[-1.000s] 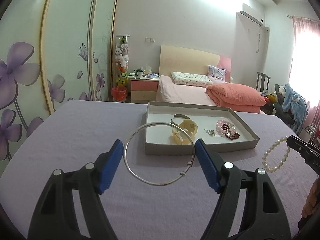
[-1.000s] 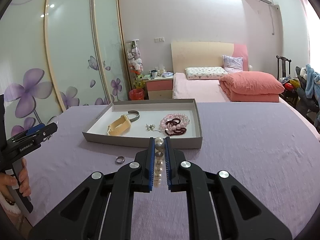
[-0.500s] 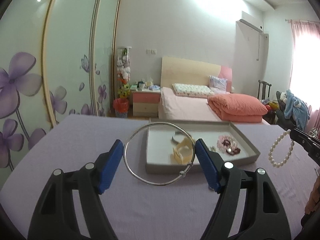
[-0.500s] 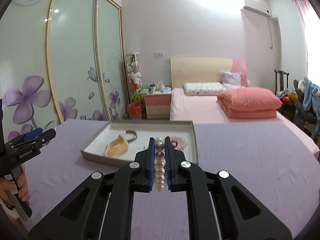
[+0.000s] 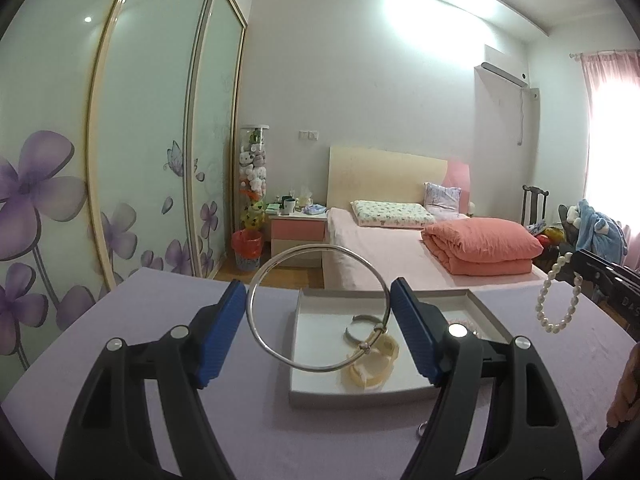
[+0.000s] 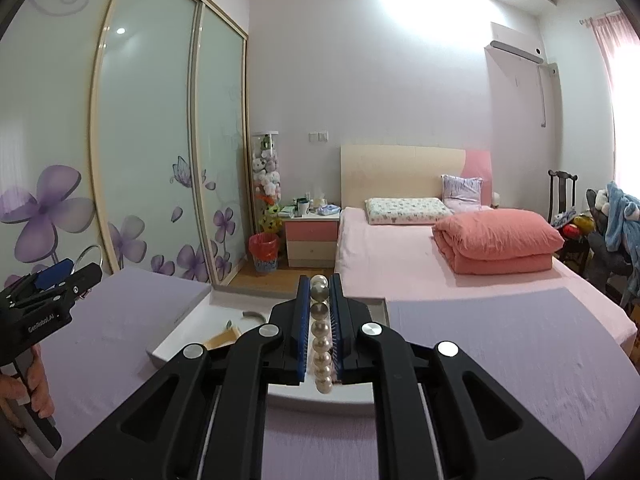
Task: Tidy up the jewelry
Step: 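Lift and carry the pearl bracelet and hinged bangle over the grey tray, then open both grippers to drop the pearls and bangle into the tray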
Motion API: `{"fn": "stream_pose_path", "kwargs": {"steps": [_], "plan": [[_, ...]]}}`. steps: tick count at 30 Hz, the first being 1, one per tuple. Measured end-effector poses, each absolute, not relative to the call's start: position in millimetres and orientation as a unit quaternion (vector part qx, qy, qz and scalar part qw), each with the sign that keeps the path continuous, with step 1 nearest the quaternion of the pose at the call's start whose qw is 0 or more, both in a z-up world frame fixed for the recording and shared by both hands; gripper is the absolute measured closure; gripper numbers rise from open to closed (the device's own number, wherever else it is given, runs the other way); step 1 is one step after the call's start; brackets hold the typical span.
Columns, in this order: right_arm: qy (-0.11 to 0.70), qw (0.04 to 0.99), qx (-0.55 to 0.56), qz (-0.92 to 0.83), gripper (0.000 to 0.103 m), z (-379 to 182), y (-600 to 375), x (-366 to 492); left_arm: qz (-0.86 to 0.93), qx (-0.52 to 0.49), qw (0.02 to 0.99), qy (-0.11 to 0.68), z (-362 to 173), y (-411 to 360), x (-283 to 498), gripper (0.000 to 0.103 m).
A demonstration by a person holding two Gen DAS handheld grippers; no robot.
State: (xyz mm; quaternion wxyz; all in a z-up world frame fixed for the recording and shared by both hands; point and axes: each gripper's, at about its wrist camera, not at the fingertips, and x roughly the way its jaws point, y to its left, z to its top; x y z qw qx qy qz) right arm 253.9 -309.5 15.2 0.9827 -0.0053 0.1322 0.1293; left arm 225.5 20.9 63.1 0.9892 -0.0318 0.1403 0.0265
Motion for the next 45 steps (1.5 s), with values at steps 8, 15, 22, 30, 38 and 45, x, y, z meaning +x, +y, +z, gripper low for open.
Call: {"fn": "stream_pose_path", "kwargs": {"steps": [8,15,22,30,38,45], "plan": [[0.131,0.983,0.008,0.132,0.092,9,-305,288,0.018,-0.033,0.990,0.134,61,8,258,0.031],[0.145,0.980,0.019,0.133,0.092,-4,-303,318,0.012,-0.031,0.990,0.137,48,1,291,0.031],[0.172,0.975,0.030,0.138,0.092,-25,-301,342,0.008,-0.036,0.988,0.153,29,0,318,0.030],[0.191,0.970,0.026,0.147,0.092,-40,-293,355,0.003,-0.038,0.985,0.168,14,0,343,0.030],[0.217,0.964,0.026,0.151,0.092,-51,-288,365,-0.005,-0.032,0.983,0.182,-2,-5,359,0.030],[0.220,0.963,0.024,0.155,0.080,-51,-286,366,-0.006,-0.033,0.981,0.189,-7,-4,365,0.030]]}}
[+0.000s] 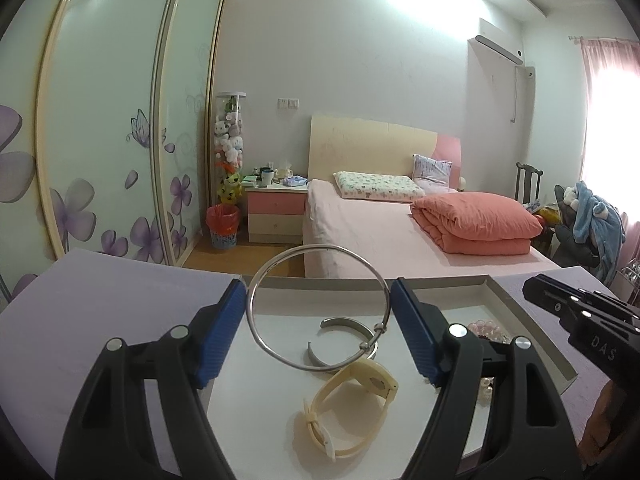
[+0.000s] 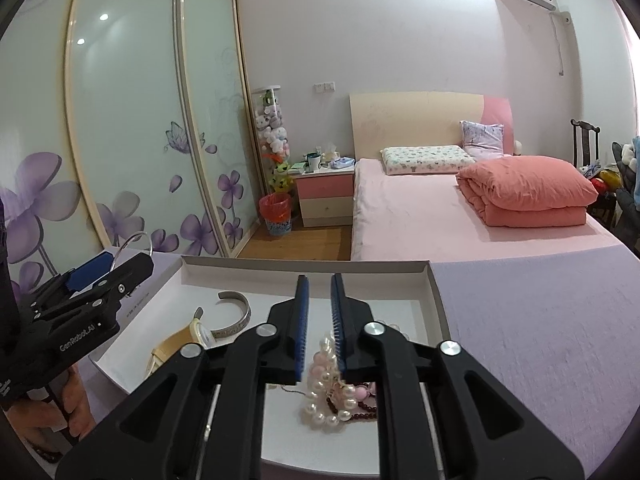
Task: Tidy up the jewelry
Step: 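Open both grippers to drop the pearls and bangle into the tray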
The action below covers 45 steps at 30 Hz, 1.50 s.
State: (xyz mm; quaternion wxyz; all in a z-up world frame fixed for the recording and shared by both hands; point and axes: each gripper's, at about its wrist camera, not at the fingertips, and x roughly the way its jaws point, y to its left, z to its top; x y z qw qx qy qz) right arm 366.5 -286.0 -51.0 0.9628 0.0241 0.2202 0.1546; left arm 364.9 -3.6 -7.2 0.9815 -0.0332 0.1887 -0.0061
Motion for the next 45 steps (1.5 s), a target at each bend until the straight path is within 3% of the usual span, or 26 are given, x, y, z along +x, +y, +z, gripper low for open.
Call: {"fn": "stream_pose_path", "kwargs": {"steps": [2,17,20,45], "plan": [[0.219,0.963,0.024,0.153,0.074,-51,-286,367,-0.007,-0.033,0.981,0.190,-8,-4,365,0.030],[0.222,0.962,0.021,0.156,0.074,-53,-285,366,-0.016,-0.039,0.974,0.222,-21,-7,380,0.029],[0.223,0.962,0.021,0.156,0.074,-54,-285,366,-0.015,-0.040,0.974,0.221,-21,-7,379,0.021],[0.223,0.962,0.020,0.156,0.074,-55,-284,366,-0.010,-0.041,0.975,0.218,-20,-6,376,0.021]]}}
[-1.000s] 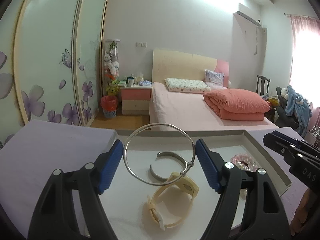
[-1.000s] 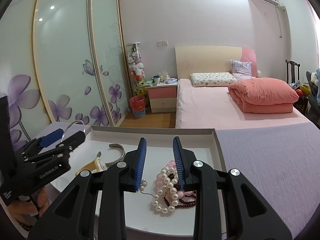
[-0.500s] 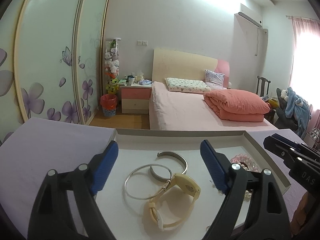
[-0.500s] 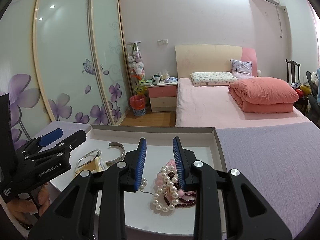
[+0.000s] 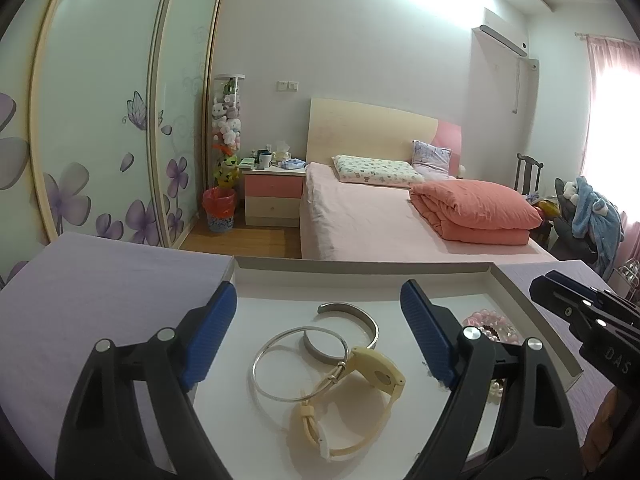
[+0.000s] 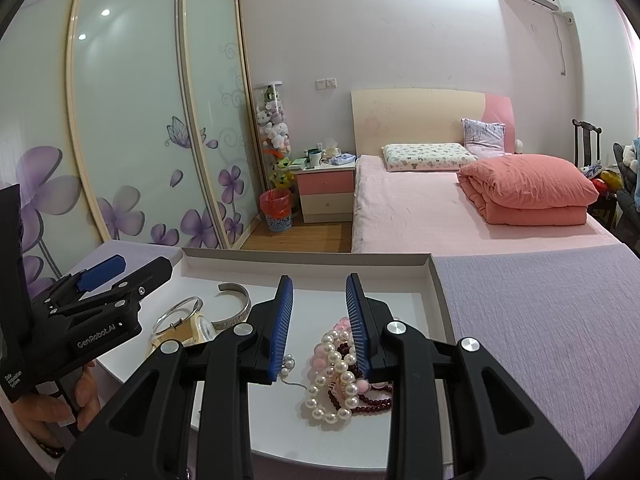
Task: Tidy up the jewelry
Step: 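Open both grippers to drop the pearls and bangle into the tray, then move the right gripper to the pearl earring and close on it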
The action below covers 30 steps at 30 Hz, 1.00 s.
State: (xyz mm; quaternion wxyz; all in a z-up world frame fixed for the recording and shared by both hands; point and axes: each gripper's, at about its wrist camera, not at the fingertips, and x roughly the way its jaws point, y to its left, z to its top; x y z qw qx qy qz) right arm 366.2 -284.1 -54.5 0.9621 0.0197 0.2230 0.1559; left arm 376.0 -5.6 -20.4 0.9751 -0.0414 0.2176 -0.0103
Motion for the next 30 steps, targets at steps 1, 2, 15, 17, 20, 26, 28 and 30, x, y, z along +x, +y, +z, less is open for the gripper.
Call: {"fn": "stream_pose_path", "kwargs": {"steps": [1,2,15,17,20,26,28,30], "plan": [[0.223,0.962,0.019,0.154,0.074,-54,-284,366,-0.009,-0.039,0.975,0.217,-20,-6,375,0.021],[0.223,0.963,0.019,0.152,0.074,-54,-285,365,-0.007,-0.036,0.975,0.218,-20,-6,375,0.021],[0.254,0.954,0.016,0.159,0.070,-57,-290,298,-0.006,-0.028,0.977,0.209,0,13,298,0.021],[0.271,0.949,0.016,0.162,0.070,-62,-291,284,-0.003,-0.031,0.977,0.211,0,21,282,0.021],[0.295,0.941,0.016,0.164,0.070,-69,-290,264,0.003,-0.036,0.976,0.213,0,30,265,0.020],[0.341,0.922,0.010,0.180,0.070,-84,-275,229,0.016,-0.050,0.975,0.214,-3,47,242,0.019],[0.360,0.914,0.004,0.186,0.070,-92,-266,221,0.018,-0.052,0.975,0.215,-4,50,238,0.019],[0.374,0.907,0.000,0.193,0.070,-97,-258,218,0.021,-0.053,0.975,0.214,-4,51,235,0.019]]}}
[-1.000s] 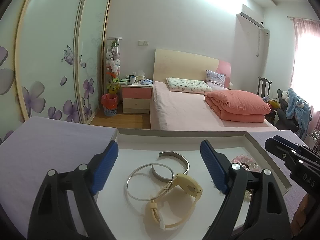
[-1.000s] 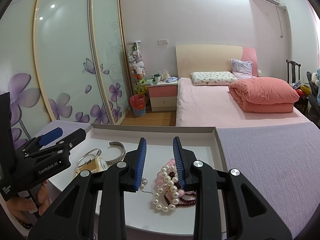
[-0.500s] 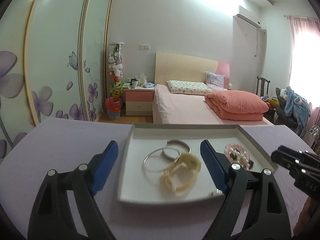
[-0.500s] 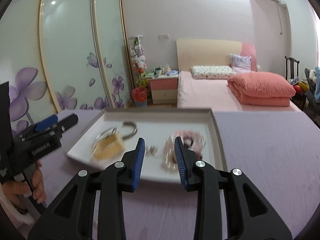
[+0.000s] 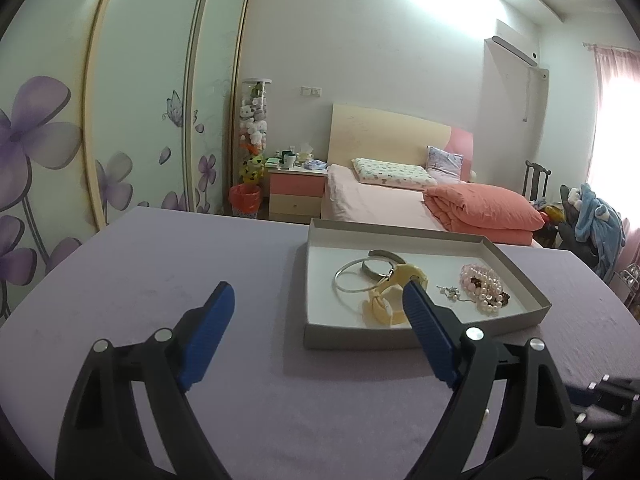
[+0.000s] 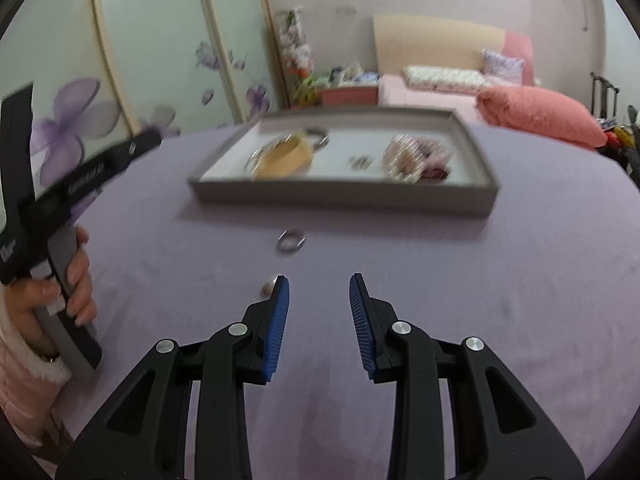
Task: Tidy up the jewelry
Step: 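Move the right gripper to the pearl earring and close on it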
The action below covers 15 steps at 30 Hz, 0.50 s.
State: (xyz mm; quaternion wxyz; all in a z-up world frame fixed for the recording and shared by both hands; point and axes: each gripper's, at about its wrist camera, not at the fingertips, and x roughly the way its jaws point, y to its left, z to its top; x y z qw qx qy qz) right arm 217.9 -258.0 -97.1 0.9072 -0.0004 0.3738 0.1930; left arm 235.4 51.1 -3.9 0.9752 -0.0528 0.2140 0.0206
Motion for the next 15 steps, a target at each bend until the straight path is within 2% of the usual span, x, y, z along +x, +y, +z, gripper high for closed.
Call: {"fn": "stream_pose_path", "kwargs": {"steps": [13,15], "plan": [[0.428,0.882,-0.054,0.190,0.071,-120,-206,236,0.037,-0.060,0.973,0.219,-6,62,246,0.019],[0.427,0.883,-0.062,0.185,0.083,-120,-202,239,0.038,-0.060,0.973,0.221,-7,63,247,0.019]]}}
